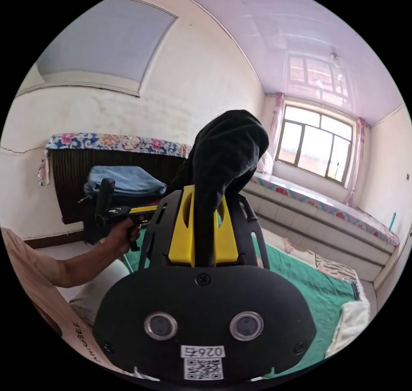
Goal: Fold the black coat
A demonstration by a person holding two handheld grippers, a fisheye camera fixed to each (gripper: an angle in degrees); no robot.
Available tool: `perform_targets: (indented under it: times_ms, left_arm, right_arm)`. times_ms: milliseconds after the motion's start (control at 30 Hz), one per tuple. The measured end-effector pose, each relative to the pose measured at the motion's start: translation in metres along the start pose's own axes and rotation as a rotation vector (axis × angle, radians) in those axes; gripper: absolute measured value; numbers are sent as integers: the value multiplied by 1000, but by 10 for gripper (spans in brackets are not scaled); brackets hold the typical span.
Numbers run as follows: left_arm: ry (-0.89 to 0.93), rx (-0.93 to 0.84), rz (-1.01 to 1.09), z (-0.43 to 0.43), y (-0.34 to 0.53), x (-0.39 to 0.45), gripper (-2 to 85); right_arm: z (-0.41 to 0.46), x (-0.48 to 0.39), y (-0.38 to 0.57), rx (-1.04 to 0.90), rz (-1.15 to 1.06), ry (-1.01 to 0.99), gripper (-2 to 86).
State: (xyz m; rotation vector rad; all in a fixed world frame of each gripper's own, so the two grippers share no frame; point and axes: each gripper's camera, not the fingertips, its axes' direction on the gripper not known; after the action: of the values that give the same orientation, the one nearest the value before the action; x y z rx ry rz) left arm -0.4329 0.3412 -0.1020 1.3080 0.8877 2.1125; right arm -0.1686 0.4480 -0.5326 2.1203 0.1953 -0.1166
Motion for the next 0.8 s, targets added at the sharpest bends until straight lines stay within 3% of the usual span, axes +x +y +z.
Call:
perform_targets:
  times_ms: [200,267,400,567,633,667,733,800]
  left_arm:
    - [-285,116,173,-231,-102,40,12]
    - [-432,98,242,-286,-136,55,13]
    - [-704,-87,301,-342,-220,41,15]
    - [-801,-312,298,-298,-271,-56,23]
    - [-790,-397,298,-256,-266,-108,29]
    - [-754,-495,233,-223,-254,-149,34]
    - [-682,-664,31,-179,-227,-209,36]
    - [-716,-753,-18,-156,-204,-232,26]
  right_arm:
    - [12,-134,-149,183,84,-373,20]
    - [50,-165,-191,206,132,-514,20]
    - [218,-236,-264,174,300,-763,20]
    - [497,-293,-267,17,614,-819,23]
    - [644,-309,-246,-100,634,-689,36]
    - [682,-312,-239,-151,616,-636,41]
    - [825,-323,-188,-452,582,-472,67]
    - [876,-317,-143,-501,621,-484,79]
